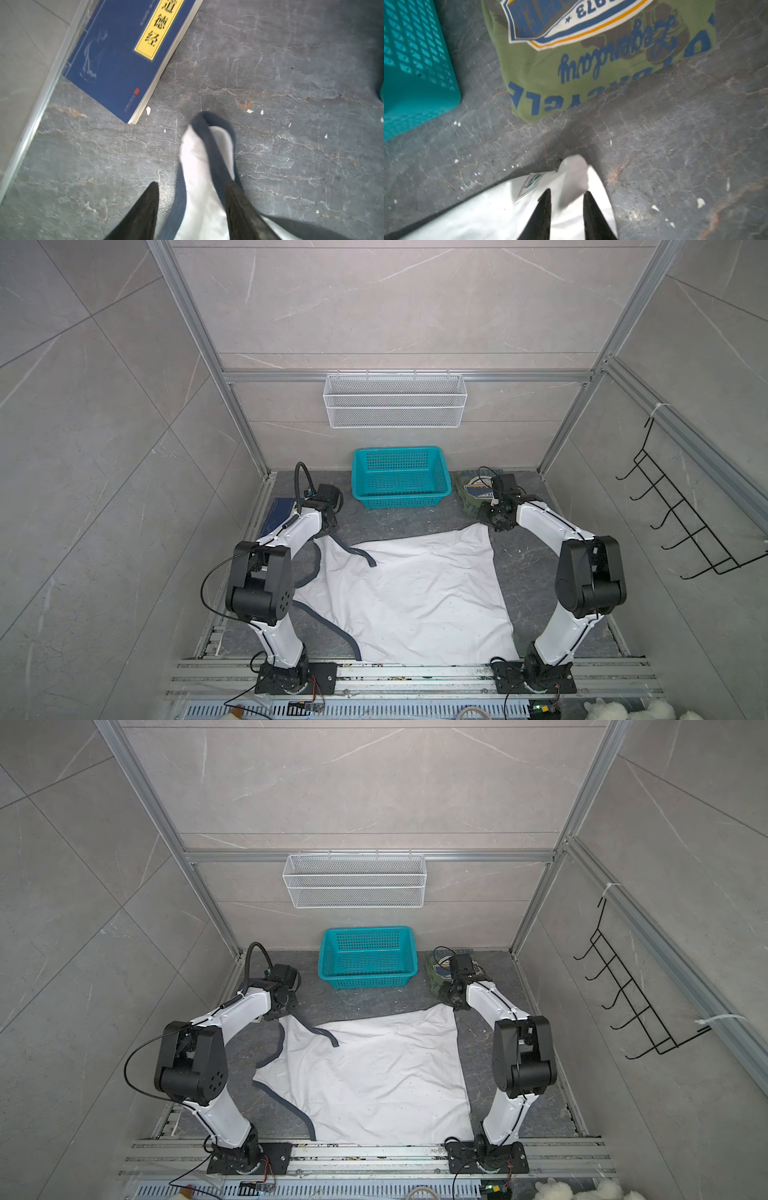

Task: Fold and stack tank tops
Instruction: Smooth out the tank top at the center of the table.

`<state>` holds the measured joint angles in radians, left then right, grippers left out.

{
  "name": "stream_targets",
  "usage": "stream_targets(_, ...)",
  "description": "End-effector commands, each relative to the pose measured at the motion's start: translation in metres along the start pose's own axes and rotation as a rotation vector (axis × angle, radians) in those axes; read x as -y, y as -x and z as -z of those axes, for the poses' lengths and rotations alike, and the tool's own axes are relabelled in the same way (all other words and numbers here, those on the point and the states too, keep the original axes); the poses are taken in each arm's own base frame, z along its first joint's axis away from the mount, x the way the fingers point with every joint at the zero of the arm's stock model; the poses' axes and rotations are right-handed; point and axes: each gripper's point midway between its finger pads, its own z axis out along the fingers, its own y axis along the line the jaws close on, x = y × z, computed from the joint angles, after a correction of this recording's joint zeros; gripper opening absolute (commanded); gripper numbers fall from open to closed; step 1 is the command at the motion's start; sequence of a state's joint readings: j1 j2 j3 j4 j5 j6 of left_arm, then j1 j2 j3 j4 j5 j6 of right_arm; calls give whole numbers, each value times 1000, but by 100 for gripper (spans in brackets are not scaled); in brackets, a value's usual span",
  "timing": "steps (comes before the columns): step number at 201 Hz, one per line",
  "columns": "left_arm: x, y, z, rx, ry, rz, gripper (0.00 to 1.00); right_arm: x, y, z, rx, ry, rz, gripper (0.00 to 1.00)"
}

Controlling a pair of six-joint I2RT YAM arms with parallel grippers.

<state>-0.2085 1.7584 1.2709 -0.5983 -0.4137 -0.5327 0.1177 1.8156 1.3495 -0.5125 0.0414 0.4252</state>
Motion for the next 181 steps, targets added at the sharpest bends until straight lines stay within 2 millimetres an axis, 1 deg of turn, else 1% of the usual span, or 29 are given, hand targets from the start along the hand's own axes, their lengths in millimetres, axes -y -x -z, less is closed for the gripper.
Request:
stream_targets(1, -9, 3, 36, 8, -31, 37, 60, 1, 2, 19, 8, -7, 16, 43)
stream_targets(11, -9, 2, 56, 45, -56, 22, 64, 1, -1, 31, 27, 9, 17, 49)
stream_targets(18, -8, -1, 71, 67, -82, 1, 67, 1, -5, 40, 32, 27, 19, 51)
stream_targets(30, 6, -12, 94, 77, -166, -51, 68, -1, -14, 54, 33, 62, 25, 53)
stream_targets(45, 33, -40, 114, 39, -276, -131, 68, -8, -31, 68, 21, 132, 24, 55)
stream_targets(62, 57, -78, 125, -13, -302, -242, 68, -18, -56, 78, -10, 209, 24, 55)
stream_targets(74, 73, -104, 124, -66, -326, -288, 67, -22, -72, 82, -27, 229, 26, 55)
stream_targets(84, 85, -123, 118, -117, -350, -302, 67, -24, -86, 84, -39, 241, 29, 55)
stream_targets(90, 93, -130, 114, -134, -367, -308, 67, -25, -94, 84, -46, 248, 31, 55)
stream_targets(100, 101, -140, 105, -160, -372, -308, 67, -26, -103, 86, -52, 259, 28, 55)
stream_targets(126, 122, -152, 92, -204, -425, -286, 67, -26, -122, 87, -79, 288, 21, 55)
stream_targets(154, 134, -158, 78, -220, -423, -264, 66, -23, -138, 83, -110, 295, 12, 55)
stream_targets(162, 136, -160, 74, -229, -423, -259, 64, -23, -142, 81, -119, 303, 7, 55)
stream_targets(181, 142, -162, 66, -242, -411, -255, 55, -23, -152, 77, -139, 317, 3, 55)
